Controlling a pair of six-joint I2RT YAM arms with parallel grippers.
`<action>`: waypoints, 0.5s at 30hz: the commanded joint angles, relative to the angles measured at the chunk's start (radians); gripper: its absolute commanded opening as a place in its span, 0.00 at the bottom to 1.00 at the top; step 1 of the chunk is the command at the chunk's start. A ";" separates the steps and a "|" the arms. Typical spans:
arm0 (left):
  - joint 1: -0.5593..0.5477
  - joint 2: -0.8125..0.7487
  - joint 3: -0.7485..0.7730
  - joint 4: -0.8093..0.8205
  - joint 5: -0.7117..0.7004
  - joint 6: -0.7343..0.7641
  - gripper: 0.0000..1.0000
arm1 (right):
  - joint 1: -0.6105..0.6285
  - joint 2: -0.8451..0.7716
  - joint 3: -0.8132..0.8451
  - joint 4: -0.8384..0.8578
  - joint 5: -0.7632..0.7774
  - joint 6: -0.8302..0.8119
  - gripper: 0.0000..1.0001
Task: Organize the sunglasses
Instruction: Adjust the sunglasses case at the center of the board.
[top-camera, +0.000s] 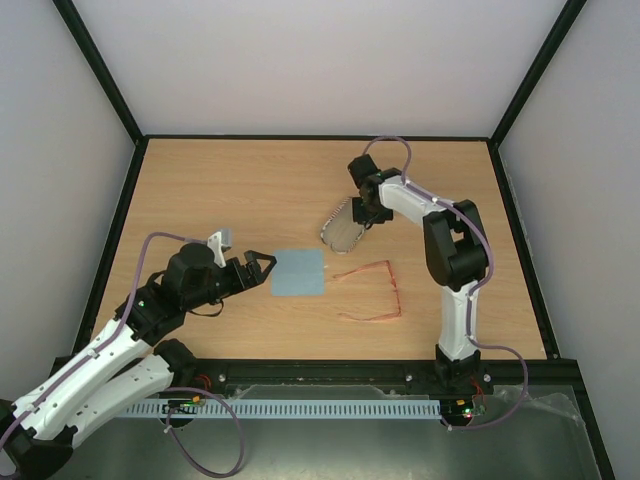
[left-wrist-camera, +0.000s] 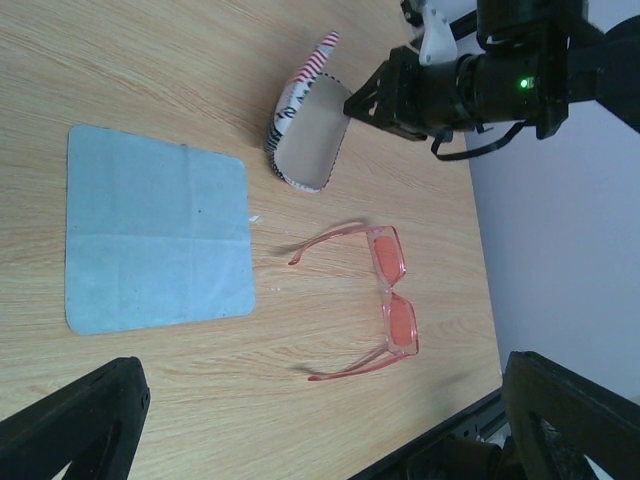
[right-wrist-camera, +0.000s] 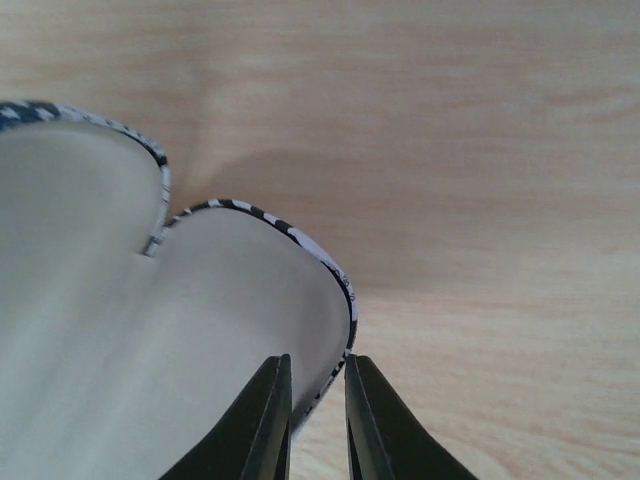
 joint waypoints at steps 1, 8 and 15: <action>0.005 0.005 0.018 0.019 0.012 0.002 0.99 | 0.002 -0.072 -0.092 -0.013 0.013 -0.005 0.17; 0.005 0.019 0.018 0.032 0.021 0.006 0.99 | 0.002 -0.165 -0.216 0.019 -0.009 0.017 0.18; 0.005 0.036 0.016 0.049 0.028 0.008 0.99 | 0.002 -0.213 -0.316 0.074 -0.076 0.051 0.21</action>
